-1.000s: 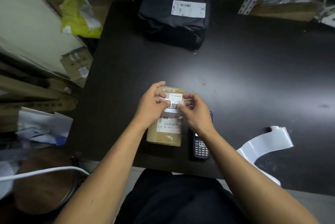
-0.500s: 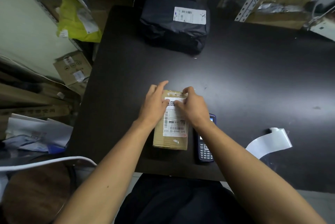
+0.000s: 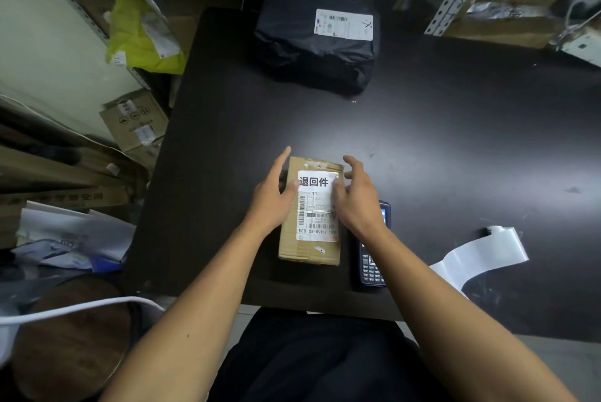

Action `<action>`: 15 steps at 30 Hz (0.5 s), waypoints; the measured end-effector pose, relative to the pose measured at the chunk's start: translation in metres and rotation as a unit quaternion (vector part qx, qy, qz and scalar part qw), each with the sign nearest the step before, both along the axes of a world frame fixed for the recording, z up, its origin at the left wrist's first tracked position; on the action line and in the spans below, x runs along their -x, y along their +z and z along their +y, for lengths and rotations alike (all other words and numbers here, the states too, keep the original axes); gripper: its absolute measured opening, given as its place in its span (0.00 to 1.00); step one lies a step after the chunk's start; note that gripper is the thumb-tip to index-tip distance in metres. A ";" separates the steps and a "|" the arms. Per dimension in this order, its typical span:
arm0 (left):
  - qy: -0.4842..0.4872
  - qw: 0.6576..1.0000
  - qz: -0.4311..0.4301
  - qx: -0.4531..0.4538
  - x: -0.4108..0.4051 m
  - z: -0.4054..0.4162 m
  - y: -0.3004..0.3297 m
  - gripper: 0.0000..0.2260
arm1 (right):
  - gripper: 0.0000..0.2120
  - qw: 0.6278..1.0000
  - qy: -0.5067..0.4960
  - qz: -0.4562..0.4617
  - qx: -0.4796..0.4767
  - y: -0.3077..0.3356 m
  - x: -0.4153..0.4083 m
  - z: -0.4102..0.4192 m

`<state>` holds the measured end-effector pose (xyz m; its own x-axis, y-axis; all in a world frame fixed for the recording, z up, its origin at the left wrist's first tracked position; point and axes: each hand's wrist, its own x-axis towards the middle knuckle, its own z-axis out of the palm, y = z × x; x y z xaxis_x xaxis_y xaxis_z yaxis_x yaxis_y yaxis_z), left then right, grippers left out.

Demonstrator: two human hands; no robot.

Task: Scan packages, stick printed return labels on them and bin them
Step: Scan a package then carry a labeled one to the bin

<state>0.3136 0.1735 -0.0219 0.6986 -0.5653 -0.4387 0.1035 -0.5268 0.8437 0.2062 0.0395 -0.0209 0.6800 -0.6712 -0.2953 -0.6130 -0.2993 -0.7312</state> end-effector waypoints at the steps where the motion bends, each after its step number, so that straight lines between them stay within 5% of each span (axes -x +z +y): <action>1: 0.010 1.000 0.012 0.011 0.000 0.003 -0.002 0.28 | 0.24 1.000 -0.004 -0.005 -0.008 0.003 0.004 0.001; 7: -0.075 0.996 0.049 0.025 0.009 0.034 -0.017 0.26 | 0.34 0.993 0.084 0.015 -0.086 0.000 0.039 0.019; 15: -0.075 0.995 0.053 0.044 0.019 0.049 -0.019 0.29 | 0.34 0.991 0.072 0.003 -0.113 -0.010 0.047 0.033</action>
